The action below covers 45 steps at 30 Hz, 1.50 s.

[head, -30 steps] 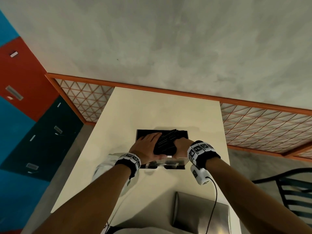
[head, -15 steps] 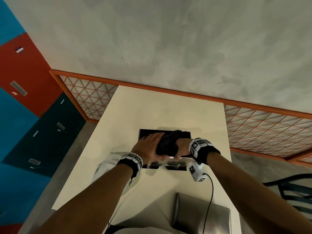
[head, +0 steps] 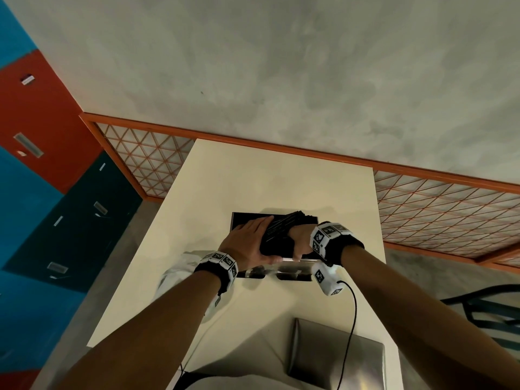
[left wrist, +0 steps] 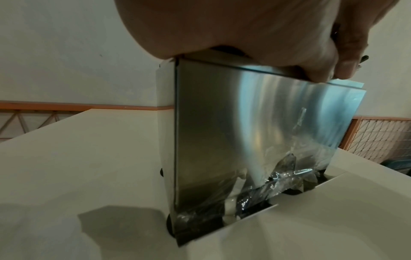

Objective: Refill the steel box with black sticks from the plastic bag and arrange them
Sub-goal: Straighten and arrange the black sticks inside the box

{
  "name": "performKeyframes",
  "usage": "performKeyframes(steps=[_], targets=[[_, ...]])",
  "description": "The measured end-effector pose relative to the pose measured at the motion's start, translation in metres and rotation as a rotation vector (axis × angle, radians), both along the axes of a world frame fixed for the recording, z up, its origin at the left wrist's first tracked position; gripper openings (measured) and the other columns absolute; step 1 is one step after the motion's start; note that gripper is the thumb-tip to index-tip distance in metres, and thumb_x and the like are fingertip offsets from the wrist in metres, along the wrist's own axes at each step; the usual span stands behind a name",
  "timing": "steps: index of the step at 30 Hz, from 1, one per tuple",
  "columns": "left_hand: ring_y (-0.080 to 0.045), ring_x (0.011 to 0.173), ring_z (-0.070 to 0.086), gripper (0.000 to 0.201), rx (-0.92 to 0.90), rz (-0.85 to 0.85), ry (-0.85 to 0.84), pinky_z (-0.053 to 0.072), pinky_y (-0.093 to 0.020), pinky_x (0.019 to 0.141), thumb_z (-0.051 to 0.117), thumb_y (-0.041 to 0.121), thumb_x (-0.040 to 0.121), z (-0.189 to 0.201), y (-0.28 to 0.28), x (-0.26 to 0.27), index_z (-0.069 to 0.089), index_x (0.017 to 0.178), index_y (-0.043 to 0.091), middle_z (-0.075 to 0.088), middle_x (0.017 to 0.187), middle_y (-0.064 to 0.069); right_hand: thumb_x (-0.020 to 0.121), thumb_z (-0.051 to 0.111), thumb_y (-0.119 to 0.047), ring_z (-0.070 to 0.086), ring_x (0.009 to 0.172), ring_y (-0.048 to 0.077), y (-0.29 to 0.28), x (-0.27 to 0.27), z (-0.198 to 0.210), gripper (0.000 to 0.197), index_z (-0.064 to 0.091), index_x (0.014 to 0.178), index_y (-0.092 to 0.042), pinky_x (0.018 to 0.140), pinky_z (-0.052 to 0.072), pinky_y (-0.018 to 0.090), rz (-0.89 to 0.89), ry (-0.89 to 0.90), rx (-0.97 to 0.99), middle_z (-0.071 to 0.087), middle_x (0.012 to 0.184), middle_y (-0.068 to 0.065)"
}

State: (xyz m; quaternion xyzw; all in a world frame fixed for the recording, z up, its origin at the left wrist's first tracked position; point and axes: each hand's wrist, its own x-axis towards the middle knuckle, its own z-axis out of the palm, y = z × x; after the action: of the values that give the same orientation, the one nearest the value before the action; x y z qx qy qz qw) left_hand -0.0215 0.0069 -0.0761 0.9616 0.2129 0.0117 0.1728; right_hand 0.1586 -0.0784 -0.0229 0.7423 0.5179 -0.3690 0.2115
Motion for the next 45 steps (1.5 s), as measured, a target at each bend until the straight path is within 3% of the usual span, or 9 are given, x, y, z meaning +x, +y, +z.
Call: performKeyframes(steps=[7, 11, 13, 16, 22, 27, 35, 40, 45], targets=[[-0.014, 0.145, 0.035, 0.118, -0.044, 0.013, -0.047, 0.034, -0.038, 0.117, 0.06, 0.086, 0.07, -0.002, 0.001, -0.001, 0.015, 0.16, 0.022, 0.033, 0.16, 0.005, 0.082, 0.06, -0.04, 0.061, 0.079, 0.023, 0.002, -0.02, 0.014, 0.02, 0.048, 0.08, -0.025, 0.076, 0.055, 0.037, 0.051, -0.172, 0.077, 0.053, 0.078, -0.005], [-0.014, 0.146, 0.033, 0.116, -0.039, -0.005, -0.048, 0.033, -0.038, 0.118, 0.057, 0.086, 0.073, -0.002, 0.001, -0.001, 0.014, 0.16, 0.023, 0.032, 0.161, 0.005, 0.063, 0.075, -0.048, 0.055, 0.055, 0.015, 0.011, 0.06, -0.121, 0.025, 0.054, 0.072, -0.037, 0.056, 0.054, 0.031, 0.015, -0.123, 0.041, 0.059, 0.072, -0.005], [-0.014, 0.146, 0.032, 0.115, -0.037, -0.016, -0.047, 0.031, -0.039, 0.119, 0.057, 0.085, 0.074, -0.002, 0.002, -0.002, 0.012, 0.161, 0.023, 0.031, 0.162, 0.005, 0.081, 0.069, -0.034, 0.056, 0.057, 0.013, 0.0, 0.039, -0.077, 0.011, 0.065, 0.089, -0.027, 0.056, 0.052, 0.028, -0.114, -0.058, 0.071, 0.067, 0.08, 0.0], [-0.014, 0.147, 0.03, 0.113, -0.041, -0.034, -0.054, 0.029, -0.04, 0.12, 0.057, 0.083, 0.076, -0.002, 0.002, -0.002, 0.011, 0.161, 0.024, 0.03, 0.161, 0.006, 0.081, 0.055, -0.012, 0.063, 0.065, 0.022, -0.023, -0.006, 0.04, 0.012, 0.054, 0.071, -0.019, 0.064, 0.058, 0.037, -0.104, 0.051, 0.137, 0.065, 0.069, 0.004], [-0.016, 0.143, 0.034, 0.098, -0.07, -0.086, -0.132, 0.031, -0.043, 0.12, 0.062, 0.073, 0.08, -0.001, -0.001, 0.006, 0.028, 0.157, 0.021, 0.032, 0.158, 0.003, 0.078, 0.056, -0.016, 0.065, 0.078, 0.028, -0.039, 0.008, 0.043, 0.011, 0.055, 0.078, -0.027, 0.072, 0.057, 0.043, -0.059, 0.112, 0.221, 0.067, 0.081, 0.007], [-0.018, 0.124, 0.051, 0.076, -0.078, -0.105, -0.127, 0.044, -0.037, 0.107, 0.067, 0.059, 0.086, 0.007, -0.009, 0.024, 0.044, 0.147, 0.02, 0.052, 0.139, 0.001, 0.082, 0.063, -0.011, 0.055, 0.076, 0.02, -0.045, 0.005, 0.04, 0.012, 0.059, 0.088, -0.02, 0.062, 0.041, 0.025, -0.13, 0.16, 0.378, 0.057, 0.08, -0.001], [-0.023, 0.123, 0.052, 0.07, -0.04, -0.105, 0.046, 0.048, -0.043, 0.098, 0.074, 0.039, 0.087, 0.012, -0.005, 0.034, 0.041, 0.147, 0.023, 0.057, 0.137, 0.0, 0.075, 0.074, -0.012, 0.071, 0.059, 0.016, -0.069, 0.017, 0.015, 0.027, 0.064, 0.099, -0.02, 0.06, 0.057, 0.027, -0.657, 0.413, 0.598, 0.07, 0.079, 0.001], [-0.021, 0.122, 0.049, 0.074, -0.054, -0.108, 0.084, 0.05, -0.043, 0.093, 0.071, 0.024, 0.088, 0.015, -0.006, 0.034, 0.034, 0.151, 0.029, 0.054, 0.135, 0.002, 0.079, 0.06, 0.004, 0.069, 0.086, 0.028, -0.095, 0.032, -0.002, 0.035, 0.066, 0.105, -0.019, 0.08, 0.056, 0.042, -1.01, 0.623, 0.882, 0.069, 0.106, 0.011], [-0.022, 0.122, 0.046, 0.082, -0.006, -0.139, 0.099, 0.051, -0.045, 0.088, 0.067, 0.013, 0.087, 0.02, -0.012, 0.035, 0.026, 0.155, 0.034, 0.048, 0.134, 0.001, 0.091, 0.055, -0.025, 0.059, 0.119, 0.02, -0.094, 0.015, -0.005, 0.038, 0.063, 0.126, -0.012, 0.107, 0.042, 0.04, -1.487, 0.807, 1.244, 0.066, 0.125, 0.005]])
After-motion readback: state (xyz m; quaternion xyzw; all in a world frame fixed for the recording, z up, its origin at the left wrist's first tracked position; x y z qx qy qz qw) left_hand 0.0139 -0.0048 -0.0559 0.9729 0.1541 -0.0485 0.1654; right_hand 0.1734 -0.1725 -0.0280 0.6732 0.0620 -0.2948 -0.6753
